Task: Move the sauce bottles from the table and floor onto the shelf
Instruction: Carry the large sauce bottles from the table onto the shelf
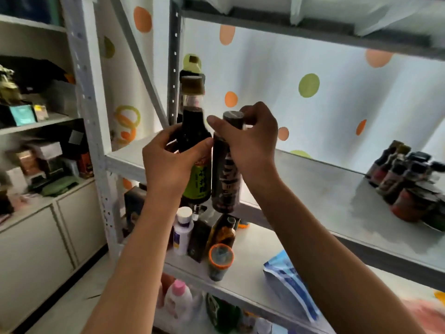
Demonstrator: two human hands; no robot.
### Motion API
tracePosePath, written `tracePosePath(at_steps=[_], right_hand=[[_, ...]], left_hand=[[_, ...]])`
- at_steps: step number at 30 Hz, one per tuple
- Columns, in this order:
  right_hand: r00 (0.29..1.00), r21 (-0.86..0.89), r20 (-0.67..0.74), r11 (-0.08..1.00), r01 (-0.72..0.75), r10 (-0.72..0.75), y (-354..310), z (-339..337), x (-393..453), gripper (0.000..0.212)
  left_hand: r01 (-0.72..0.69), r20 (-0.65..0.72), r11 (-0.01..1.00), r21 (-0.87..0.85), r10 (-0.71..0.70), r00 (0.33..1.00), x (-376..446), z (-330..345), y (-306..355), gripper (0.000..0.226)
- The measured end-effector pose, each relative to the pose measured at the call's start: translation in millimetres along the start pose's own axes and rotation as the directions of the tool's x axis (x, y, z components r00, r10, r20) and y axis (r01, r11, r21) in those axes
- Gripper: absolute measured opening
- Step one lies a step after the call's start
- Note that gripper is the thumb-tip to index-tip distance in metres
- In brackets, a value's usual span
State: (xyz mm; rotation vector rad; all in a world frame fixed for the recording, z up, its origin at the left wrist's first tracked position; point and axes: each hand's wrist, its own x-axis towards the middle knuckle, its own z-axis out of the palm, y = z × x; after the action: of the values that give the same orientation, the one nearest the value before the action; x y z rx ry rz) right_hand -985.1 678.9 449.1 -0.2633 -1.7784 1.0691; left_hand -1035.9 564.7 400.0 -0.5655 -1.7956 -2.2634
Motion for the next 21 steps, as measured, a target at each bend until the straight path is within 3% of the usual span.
tracePosePath(at_steps=[5, 16, 21], right_hand=[[1.000, 0.040, 0.024, 0.999, -0.007, 0.006, 37, 7, 51, 0.047], [0.998, 0.046, 0.065, 0.999, -0.026, 0.023, 103, 27, 177, 0.046], [0.999, 0.043, 0.023, 0.998, -0.035, 0.034, 116, 35, 213, 0.050]], left_hand=[[-0.001, 0.054, 1.000, 0.023, 0.000, 0.999, 46, 37, -27, 0.056], [-0.134, 0.061, 0.947, 0.292, 0.121, 0.991, 158, 110, -63, 0.033], [-0.218, 0.162, 0.895, 0.388, 0.166, 0.973, 212, 125, -81, 0.054]])
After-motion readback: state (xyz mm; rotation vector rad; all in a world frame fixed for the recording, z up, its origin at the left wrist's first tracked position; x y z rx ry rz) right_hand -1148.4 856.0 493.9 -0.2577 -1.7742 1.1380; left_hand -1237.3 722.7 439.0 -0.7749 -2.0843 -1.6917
